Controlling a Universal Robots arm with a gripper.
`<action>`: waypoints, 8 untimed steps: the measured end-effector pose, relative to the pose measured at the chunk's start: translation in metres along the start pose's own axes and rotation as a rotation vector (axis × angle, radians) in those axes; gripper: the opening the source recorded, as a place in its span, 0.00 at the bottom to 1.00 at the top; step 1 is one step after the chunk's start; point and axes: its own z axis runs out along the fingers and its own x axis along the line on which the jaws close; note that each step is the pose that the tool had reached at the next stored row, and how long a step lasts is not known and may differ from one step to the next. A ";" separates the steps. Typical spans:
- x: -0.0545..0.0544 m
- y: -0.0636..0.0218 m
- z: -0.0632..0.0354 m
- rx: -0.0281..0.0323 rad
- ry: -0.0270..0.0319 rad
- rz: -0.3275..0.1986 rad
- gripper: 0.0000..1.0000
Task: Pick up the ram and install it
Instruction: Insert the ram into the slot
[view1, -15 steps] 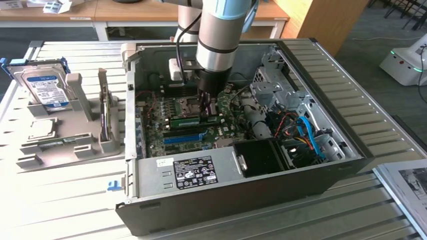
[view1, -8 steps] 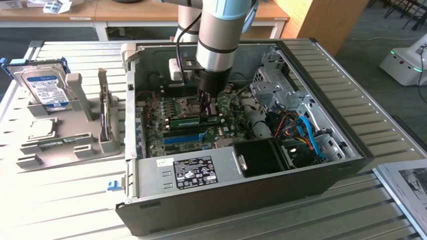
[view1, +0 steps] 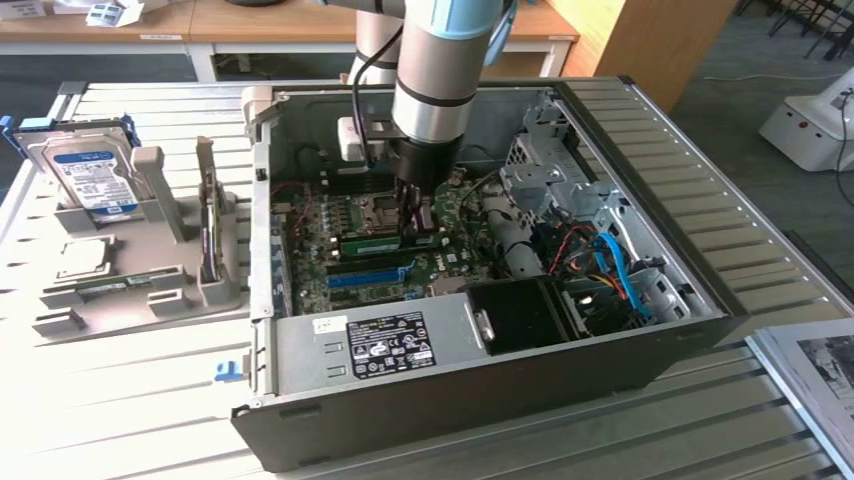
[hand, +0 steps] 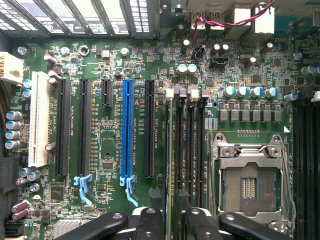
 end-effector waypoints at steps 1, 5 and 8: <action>0.000 0.0000 0.0000 0.0000 0.0000 0.000 0.25; 0.000 0.0000 0.0000 0.0000 0.0000 0.000 0.25; 0.000 0.0001 -0.0016 0.0000 0.0000 0.000 0.25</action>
